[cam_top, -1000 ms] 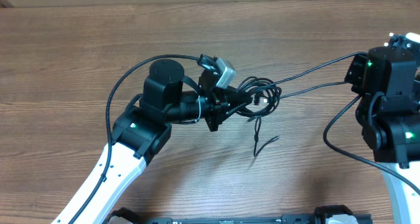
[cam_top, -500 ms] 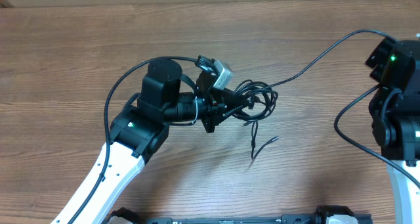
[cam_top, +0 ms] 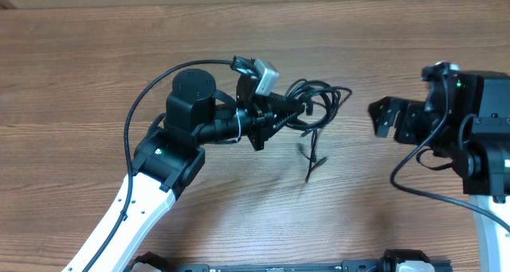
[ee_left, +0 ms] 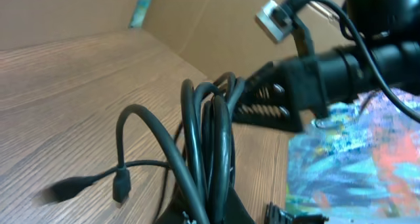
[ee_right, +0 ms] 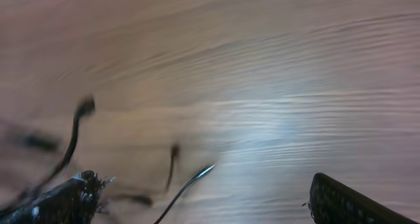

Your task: Untangle cables

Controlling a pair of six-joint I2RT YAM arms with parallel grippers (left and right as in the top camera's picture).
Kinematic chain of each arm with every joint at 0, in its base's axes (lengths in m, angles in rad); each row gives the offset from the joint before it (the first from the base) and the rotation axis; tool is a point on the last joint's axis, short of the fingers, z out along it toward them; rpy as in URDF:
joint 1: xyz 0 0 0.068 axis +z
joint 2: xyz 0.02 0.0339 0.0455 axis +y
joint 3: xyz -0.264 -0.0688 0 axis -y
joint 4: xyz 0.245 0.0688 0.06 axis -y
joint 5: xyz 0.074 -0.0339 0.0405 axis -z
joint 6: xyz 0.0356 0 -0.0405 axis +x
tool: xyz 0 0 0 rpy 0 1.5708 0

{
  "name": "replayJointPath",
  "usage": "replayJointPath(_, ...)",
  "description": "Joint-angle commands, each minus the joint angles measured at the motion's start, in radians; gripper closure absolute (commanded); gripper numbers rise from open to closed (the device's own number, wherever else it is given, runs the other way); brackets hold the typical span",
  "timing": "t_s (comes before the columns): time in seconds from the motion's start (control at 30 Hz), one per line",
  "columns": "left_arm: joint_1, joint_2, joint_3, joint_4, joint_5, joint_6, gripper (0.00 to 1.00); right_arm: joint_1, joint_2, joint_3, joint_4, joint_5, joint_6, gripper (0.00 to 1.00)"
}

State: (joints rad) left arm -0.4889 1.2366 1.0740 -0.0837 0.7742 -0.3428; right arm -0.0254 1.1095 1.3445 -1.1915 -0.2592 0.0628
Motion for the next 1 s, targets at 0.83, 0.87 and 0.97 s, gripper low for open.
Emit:
replayJointPath(0.83, -0.147, -0.021, 0.01, 0.138, -0.022, -0.076, 0.96, -0.002, -0.265, 0.005, -0.005, -0.286, -0.128, 0.0)
replayJointPath(0.87, -0.147, -0.021, 0.01, 0.138, -0.022, -0.075, 0.96, -0.002, -0.265, 0.005, -0.004, -0.32, -0.151, 0.0)
replayJointPath(0.97, -0.147, -0.021, 0.01, 0.137, 0.027, -0.009, 0.96, -0.002, -0.265, 0.005, -0.003, -0.353, -0.212, 0.0)
